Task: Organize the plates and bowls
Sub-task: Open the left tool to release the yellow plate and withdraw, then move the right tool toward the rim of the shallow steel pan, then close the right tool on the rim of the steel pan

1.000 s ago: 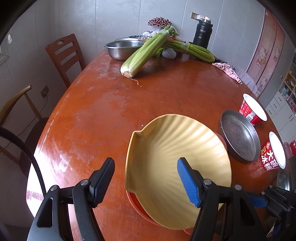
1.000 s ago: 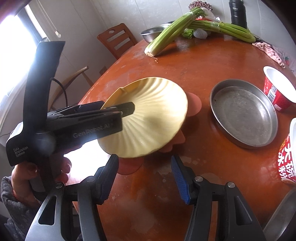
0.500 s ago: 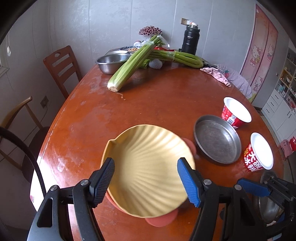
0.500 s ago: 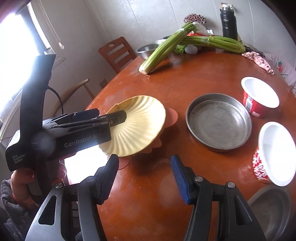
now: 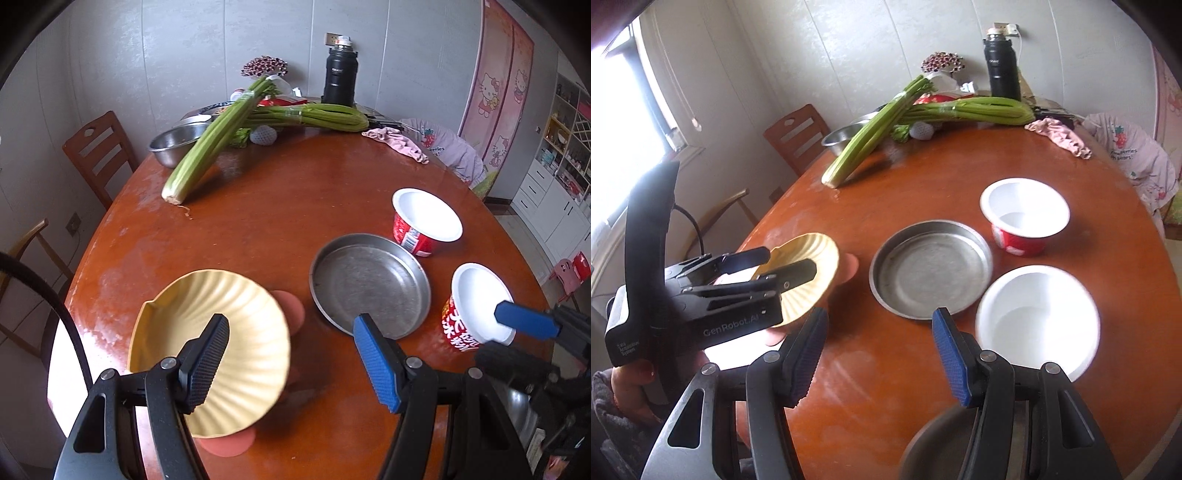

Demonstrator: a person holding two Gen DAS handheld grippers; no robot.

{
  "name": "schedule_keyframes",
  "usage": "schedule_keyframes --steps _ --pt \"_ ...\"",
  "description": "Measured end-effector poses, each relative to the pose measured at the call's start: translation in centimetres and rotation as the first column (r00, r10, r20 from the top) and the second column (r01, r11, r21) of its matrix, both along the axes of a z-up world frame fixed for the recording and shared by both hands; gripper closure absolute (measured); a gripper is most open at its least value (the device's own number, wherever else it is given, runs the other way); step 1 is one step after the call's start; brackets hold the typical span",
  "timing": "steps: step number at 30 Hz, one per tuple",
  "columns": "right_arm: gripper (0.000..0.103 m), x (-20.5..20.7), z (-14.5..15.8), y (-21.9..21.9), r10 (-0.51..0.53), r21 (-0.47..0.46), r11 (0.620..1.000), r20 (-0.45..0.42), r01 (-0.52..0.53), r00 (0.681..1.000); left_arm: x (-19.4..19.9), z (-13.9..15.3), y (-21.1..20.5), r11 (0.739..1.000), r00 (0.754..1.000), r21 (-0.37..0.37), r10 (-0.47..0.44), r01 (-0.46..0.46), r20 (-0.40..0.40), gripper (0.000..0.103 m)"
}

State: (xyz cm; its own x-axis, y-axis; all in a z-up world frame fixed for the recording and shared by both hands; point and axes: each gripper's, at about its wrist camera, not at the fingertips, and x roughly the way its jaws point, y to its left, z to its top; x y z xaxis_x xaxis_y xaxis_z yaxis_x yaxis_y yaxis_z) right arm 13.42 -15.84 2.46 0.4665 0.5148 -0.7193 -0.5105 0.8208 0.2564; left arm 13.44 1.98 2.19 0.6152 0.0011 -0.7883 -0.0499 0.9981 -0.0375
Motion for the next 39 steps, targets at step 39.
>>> schedule_keyframes --steps 39 --pt "0.044 13.0 -6.3 2.5 0.129 -0.263 0.949 -0.173 -0.172 0.977 5.7 -6.0 -4.6 0.994 0.977 -0.093 -0.074 0.056 -0.198 0.033"
